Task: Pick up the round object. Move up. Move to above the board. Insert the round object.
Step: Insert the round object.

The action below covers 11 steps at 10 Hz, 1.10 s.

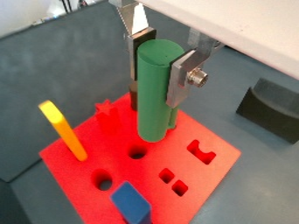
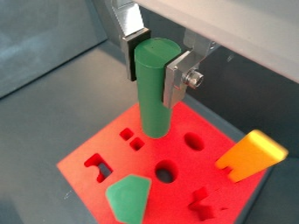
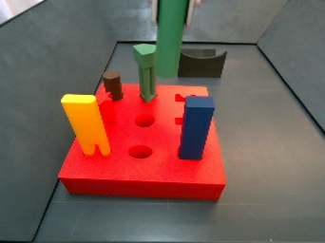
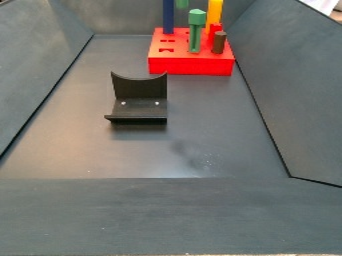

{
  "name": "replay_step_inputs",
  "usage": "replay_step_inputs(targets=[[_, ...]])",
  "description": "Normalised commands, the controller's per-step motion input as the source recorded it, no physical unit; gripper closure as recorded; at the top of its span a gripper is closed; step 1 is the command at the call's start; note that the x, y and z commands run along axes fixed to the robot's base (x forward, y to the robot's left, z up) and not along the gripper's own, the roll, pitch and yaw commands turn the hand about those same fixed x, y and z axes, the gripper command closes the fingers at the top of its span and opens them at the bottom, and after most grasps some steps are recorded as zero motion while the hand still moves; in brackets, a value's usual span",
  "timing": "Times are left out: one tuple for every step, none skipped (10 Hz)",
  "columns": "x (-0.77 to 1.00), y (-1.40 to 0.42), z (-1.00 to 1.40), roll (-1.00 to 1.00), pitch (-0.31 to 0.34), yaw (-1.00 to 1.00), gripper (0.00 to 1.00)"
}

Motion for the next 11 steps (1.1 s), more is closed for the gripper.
replay_step_inputs(targets=[[-0.42,0.05,-1.00,0.00,-0.074,-0.07,1.00],[-0.73,0.04,-0.79,0.12,-0.171,-0.05,1.00],[-0.73,0.07,-0.71,0.15,-0.210,0.00,1.00],[-0.39,0.01,-0.71,0.10,-0.220,-0.05,1.00],[0.00,0.01,-0.31,0.00,-0.107,-0.14,1.00],[0.09,0.00,-0.09,-0.02,-0.039,-0.11,1.00],[0.13,0.00,-0.06,-0.02,-0.039,-0.07,1.00],[0.00,0.00,-0.27,0.01,-0.067,0.00,1.00],[-0.05,0.00,-0.48,0.10,-0.099,0.00,1.00],[0.04,0.00,-0.33,0.00,-0.019,-0.02,1.00],[0.14,0.00,-0.24,0.00,0.000,0.00,1.00]])
